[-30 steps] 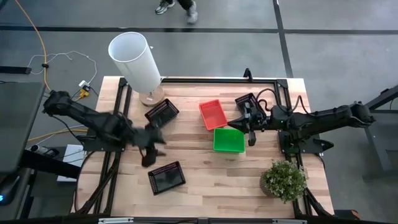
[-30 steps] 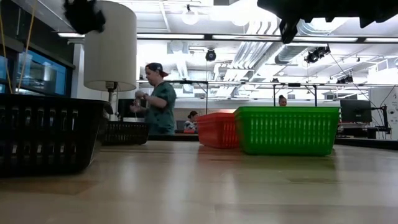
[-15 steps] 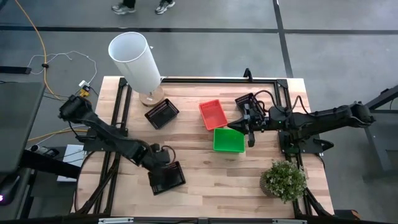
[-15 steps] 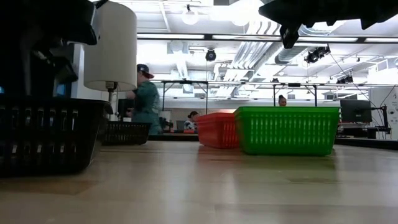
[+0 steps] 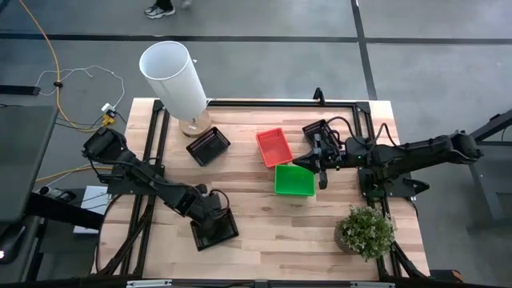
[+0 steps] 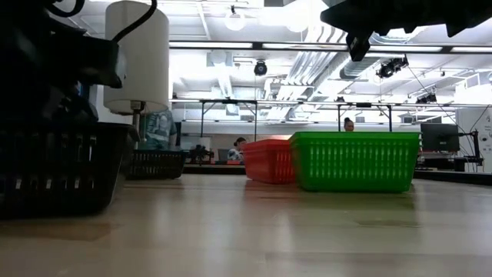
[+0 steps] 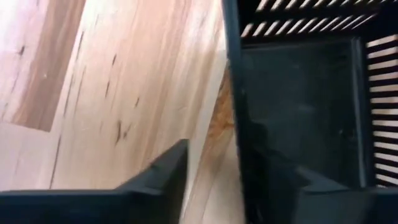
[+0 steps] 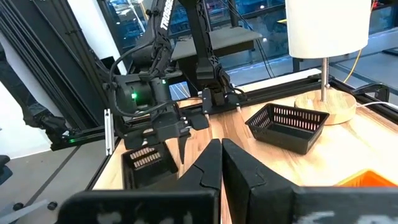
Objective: Stack baskets by color
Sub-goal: Stack the bottom black bin on top of the top left black bin
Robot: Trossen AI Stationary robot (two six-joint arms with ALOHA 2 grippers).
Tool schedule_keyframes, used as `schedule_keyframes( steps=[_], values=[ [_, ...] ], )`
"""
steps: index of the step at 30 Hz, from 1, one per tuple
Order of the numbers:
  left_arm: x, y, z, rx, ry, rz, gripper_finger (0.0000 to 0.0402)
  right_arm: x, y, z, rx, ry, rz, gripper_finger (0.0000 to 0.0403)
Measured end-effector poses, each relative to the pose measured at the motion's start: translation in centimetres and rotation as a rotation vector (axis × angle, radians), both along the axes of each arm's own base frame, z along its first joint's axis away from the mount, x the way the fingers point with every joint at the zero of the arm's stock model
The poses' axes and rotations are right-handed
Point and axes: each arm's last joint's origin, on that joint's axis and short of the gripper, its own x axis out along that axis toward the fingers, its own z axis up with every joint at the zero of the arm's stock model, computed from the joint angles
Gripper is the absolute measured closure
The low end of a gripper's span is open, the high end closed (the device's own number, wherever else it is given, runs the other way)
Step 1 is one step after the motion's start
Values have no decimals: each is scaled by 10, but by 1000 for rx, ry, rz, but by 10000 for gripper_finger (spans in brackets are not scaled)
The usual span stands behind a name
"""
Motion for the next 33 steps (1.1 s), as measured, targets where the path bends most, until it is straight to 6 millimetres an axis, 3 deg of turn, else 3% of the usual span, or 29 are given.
schedule_keyframes(
  steps=[5, 13, 19, 26, 33],
  values=[
    [-1, 0, 1, -6, 8, -16, 387, 0, 0, 0, 0, 2, 0, 403],
    [-8, 10, 28, 15, -72, -49, 399, 0, 0, 0, -1, 4, -6, 403],
    [-21, 35, 78, 103, -316, -21, 401, 0, 0, 0, 0, -2, -7, 403],
    [-50, 78, 139, 364, -635, 63, 401, 0, 0, 1, 13, -10, 3, 403],
    [-69, 106, 174, 408, -917, 110, 401, 0, 1, 6, 14, -63, 26, 403]
  ],
)
